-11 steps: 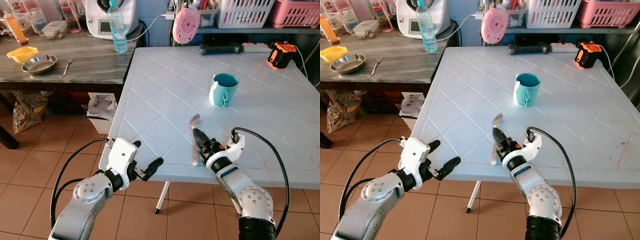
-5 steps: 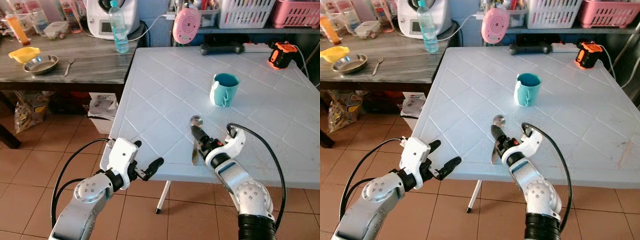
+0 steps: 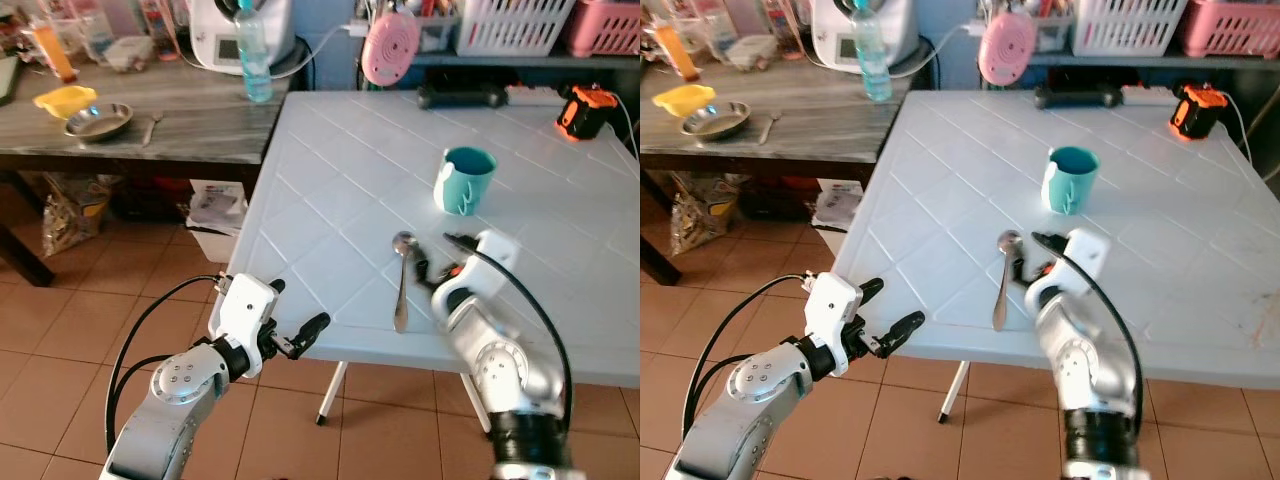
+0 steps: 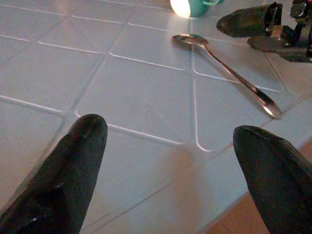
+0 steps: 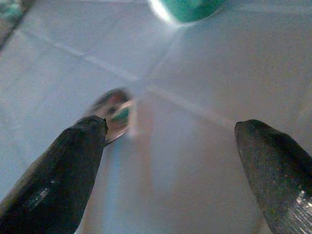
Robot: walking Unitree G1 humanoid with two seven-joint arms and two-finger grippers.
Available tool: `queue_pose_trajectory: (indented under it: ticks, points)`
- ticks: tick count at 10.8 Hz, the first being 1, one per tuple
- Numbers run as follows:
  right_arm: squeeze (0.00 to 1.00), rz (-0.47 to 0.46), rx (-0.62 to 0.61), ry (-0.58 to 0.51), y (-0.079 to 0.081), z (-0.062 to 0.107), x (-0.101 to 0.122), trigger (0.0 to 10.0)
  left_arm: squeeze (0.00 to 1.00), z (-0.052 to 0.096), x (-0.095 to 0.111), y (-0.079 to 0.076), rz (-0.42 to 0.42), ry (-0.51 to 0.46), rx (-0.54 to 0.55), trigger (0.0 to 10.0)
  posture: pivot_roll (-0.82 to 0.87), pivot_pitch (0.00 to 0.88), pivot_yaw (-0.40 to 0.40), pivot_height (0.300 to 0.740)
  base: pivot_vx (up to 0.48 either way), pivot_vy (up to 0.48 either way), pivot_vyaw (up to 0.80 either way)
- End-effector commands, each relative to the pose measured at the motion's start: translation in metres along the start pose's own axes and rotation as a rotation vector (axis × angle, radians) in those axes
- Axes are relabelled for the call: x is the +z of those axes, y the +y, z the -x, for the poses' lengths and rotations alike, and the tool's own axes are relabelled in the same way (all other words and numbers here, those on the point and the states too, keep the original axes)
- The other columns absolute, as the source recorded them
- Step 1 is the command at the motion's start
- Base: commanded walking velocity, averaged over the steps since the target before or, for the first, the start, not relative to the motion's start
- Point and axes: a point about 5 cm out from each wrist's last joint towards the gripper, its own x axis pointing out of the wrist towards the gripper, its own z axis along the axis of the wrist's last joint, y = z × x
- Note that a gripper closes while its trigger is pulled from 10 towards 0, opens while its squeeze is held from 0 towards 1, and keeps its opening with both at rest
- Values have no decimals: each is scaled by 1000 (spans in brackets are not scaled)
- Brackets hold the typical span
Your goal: Setting the table
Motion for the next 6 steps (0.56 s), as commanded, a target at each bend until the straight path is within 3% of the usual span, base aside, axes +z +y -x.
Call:
queue_pose_trajectory:
  ticks: [1,2,6]
  points:
    - [325,40,-4,13,8,-2,-1,10000,0,-1,0,1,-11,7,0,10000,24,63,58,740,0,0,0]
    - [0,67,-9,32,10,-4,-5,10000,0,-1,0,1,-11,7,0,10000,23,63,57,740,0,0,0]
    - [0,114,164,72,49,1,-18,10000,0,0,-1,0,-10,6,1,10000,27,64,55,740,0,0,0]
